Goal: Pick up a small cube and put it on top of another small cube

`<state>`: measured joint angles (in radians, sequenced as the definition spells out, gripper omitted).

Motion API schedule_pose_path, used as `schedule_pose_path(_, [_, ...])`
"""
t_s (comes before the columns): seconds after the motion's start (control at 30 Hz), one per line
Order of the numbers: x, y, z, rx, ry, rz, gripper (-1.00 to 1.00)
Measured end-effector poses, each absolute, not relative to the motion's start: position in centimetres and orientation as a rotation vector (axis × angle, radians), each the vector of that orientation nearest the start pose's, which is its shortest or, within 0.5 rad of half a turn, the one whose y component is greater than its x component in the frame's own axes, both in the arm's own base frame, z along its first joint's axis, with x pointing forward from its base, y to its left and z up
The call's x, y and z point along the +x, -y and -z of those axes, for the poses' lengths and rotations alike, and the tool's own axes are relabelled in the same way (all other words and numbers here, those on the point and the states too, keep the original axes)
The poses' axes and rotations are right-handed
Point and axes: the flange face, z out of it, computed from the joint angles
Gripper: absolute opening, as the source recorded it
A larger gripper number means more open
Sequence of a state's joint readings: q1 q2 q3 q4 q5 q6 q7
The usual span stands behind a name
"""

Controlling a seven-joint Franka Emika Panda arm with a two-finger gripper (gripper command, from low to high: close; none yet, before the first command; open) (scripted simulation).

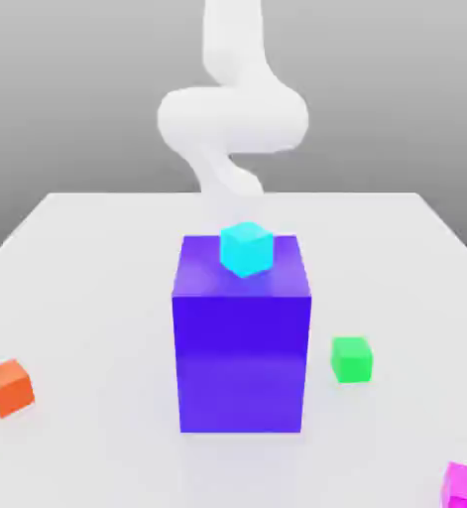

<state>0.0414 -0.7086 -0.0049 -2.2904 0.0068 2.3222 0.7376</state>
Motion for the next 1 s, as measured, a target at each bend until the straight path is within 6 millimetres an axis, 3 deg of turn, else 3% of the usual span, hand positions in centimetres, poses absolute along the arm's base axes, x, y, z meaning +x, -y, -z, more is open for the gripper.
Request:
schedule_pose_path(0.27, [46.6, -7.3, -58.5, -2.781, -0.557, 0.733, 0.00])
schedule_pose_path(0.5, [51.2, -13.5, -47.9, -2.938, -0.198, 0.525, 0.00])
schedule_pose_path(0.67, [52.2, -19.0, -39.5, -3.011, 0.101, 0.369, 0.00])
schedule_pose_path(0.77, [52.4, -21.2, -34.2, -3.041, 0.259, 0.274, 0.00])
schedule_pose_path(1.0, [50.3, -26.1, -21.6, -3.059, 0.661, 0.043, 0.00])
